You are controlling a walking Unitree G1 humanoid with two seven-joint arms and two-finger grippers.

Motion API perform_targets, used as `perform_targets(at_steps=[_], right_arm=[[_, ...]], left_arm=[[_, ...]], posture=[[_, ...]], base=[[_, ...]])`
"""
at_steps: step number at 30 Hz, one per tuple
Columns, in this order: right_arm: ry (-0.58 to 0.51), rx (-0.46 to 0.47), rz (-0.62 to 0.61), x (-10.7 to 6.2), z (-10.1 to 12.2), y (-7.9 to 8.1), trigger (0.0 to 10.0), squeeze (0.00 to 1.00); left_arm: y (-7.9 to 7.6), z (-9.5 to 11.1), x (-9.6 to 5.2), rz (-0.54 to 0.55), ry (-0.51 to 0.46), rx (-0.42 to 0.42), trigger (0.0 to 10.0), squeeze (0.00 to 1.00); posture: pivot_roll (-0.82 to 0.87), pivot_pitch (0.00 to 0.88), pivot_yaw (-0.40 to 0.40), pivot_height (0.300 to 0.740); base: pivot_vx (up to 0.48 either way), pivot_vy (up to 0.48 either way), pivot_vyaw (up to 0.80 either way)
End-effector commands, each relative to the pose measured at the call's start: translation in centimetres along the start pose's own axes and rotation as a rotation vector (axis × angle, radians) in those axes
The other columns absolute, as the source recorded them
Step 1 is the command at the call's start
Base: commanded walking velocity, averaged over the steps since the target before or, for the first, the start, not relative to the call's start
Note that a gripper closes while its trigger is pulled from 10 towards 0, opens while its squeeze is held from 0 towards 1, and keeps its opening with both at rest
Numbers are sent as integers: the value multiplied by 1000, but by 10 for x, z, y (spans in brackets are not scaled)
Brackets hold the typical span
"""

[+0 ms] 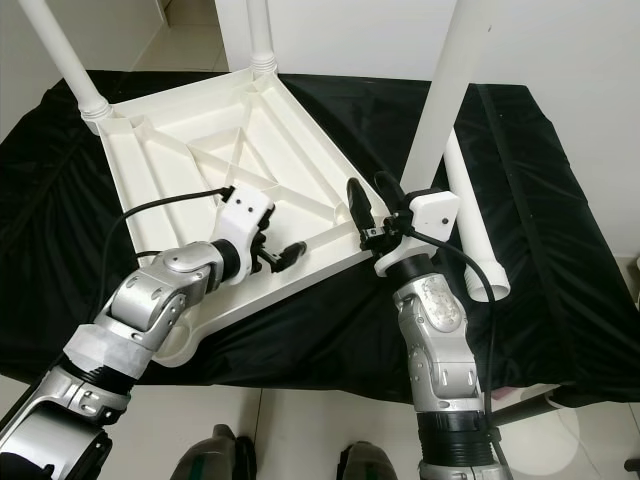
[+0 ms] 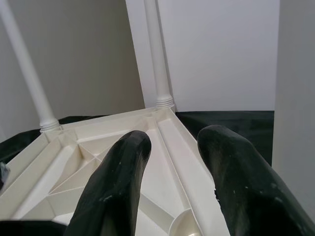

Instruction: Building children table

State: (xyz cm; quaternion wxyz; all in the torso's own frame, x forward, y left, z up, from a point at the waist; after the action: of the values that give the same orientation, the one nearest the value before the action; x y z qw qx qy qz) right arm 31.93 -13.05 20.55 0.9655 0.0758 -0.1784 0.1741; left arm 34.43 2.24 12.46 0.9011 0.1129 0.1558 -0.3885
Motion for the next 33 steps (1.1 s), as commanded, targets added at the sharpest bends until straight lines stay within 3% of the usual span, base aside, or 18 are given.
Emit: perform_targets(at_steps=[1, 4, 9, 15, 16, 17, 18, 19, 20, 27, 33], right_arm=[[9, 11, 5, 1, -2, 3, 10000, 0], [14, 7, -2, 0, -2, 3, 10000, 0], [16, 5, -6, 0, -3, 3, 10000, 0], [28, 13, -6, -1, -5, 6, 10000, 0], [29, 14, -5, -1, -5, 7, 10000, 0], [29, 14, -5, -1, -5, 7, 10000, 0], [31, 14, -6, -1, -5, 7, 10000, 0], [32, 14, -7, -1, -6, 7, 10000, 0], [32, 14, -9, -1, -6, 8, 10000, 0], [28, 13, -18, 1, -6, 7, 10000, 0], [23, 12, -46, 2, -5, 3, 10000, 0]], left_arm=[[-2, -5, 1, -27, 30, 3, 10000, 0], [-5, -15, 2, -40, 92, 1, 10000, 0], [-4, -18, 2, -34, 117, -8, 10000, 0], [9, -25, 5, 59, 163, -51, 10000, 0], [10, -26, 5, 68, 166, -50, 3451, 0], [10, -26, 5, 68, 166, -50, 3451, 0], [11, -26, 5, 74, 167, -51, 2549, 0], [12, -27, 5, 87, 165, -61, 392, 0], [13, -27, 6, 100, 162, -65, 0, 0], [13, -27, 6, 117, 163, -60, 0, 0], [28, -23, 0, 219, 162, -44, 0, 0]], posture=[[-20, 56, 76, 740], [-29, 53, 81, 740], [-32, 52, 81, 740], [-36, 47, 79, 740], [-36, 47, 79, 740], [-36, 47, 79, 740], [-40, 42, 77, 740], [-41, 38, 77, 740], [-41, 38, 77, 740], [-37, 38, 79, 740], [-29, 57, 79, 740]], base=[[0, 0, 0], [0, 0, 0], [0, 0, 0], [0, 0, 0], [0, 0, 0], [0, 0, 0], [0, 0, 0], [0, 0, 0], [0, 0, 0], [0, 0, 0], [0, 0, 0]])
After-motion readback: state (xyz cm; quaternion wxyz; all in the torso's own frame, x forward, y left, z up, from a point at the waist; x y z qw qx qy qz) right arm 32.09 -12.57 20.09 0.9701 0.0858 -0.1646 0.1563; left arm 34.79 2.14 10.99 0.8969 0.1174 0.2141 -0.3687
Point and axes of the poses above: a point about 5 cm out from each wrist's last joint towards the gripper, its own x axis pointing out of the wrist towards the gripper, its own z axis along the axis of the wrist's last joint, y = z × x, the point moved 5 cm from there along x, pointing out of the wrist towards the gripper, and after that the axes turned 4 degrees about x, right-handed, at the moved point
